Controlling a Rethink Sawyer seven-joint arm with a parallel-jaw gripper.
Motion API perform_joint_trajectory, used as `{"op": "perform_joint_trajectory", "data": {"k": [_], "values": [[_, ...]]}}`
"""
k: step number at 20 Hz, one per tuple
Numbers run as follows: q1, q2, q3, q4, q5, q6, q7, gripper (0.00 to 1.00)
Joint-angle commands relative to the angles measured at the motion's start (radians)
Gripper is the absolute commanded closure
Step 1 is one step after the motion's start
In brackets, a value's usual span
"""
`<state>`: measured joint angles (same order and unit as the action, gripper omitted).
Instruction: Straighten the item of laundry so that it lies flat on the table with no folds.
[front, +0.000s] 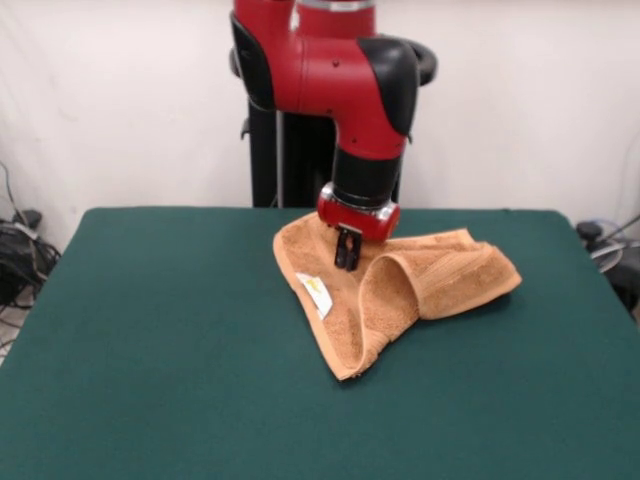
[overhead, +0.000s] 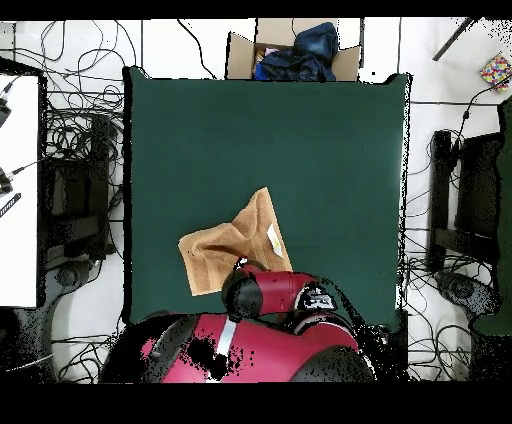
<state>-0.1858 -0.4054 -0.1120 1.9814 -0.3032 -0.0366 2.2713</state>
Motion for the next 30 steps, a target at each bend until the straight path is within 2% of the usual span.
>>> {"op": "perform_joint_trajectory", "data": {"k": [1,9,18,27,30], "values": [[0.017,0.222,0.038,-0.178,0.051,-0.087,0.110,1.00],[-0.010,0.229,0.053,-0.229,0.015,-0.077,0.059,1.00],[-0.063,0.167,0.075,-0.263,-0.033,0.048,-0.018,1.00],[-0.095,0.131,0.097,-0.300,-0.077,0.110,-0.050,1.00],[-0.135,0.120,0.133,-0.316,-0.112,0.144,-0.086,1.00]]}}
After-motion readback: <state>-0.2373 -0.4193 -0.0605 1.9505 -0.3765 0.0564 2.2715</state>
